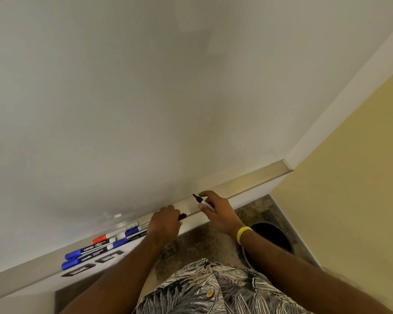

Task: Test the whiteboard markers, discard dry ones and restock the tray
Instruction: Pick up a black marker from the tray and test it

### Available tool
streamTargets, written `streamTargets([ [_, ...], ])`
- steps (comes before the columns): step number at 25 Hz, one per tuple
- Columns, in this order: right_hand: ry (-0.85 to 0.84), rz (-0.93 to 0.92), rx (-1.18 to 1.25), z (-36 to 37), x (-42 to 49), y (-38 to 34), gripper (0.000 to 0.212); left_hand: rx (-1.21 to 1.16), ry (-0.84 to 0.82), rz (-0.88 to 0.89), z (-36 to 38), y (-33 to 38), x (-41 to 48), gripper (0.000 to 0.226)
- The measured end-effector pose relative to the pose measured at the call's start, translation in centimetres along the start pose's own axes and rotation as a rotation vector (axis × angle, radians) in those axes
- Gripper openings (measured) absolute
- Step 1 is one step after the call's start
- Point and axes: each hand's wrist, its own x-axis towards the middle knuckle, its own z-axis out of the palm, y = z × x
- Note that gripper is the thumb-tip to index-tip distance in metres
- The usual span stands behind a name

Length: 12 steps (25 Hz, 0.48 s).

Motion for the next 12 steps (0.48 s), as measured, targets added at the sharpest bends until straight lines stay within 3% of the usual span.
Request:
streamTargets([
  [6, 0.058, -0.142, 0.205, -1.4, -0.9, -5.5, 0.011, 0.051, 0.286, 0.164, -3.5, 0.2, -2.6, 0.032],
  [12, 0.178, -0.42, 0.422, -4.2, -1.0, -13.2, 0.027, 0.071, 0.935, 0.353, -12.6, 0.0, -5.2, 0.031],
])
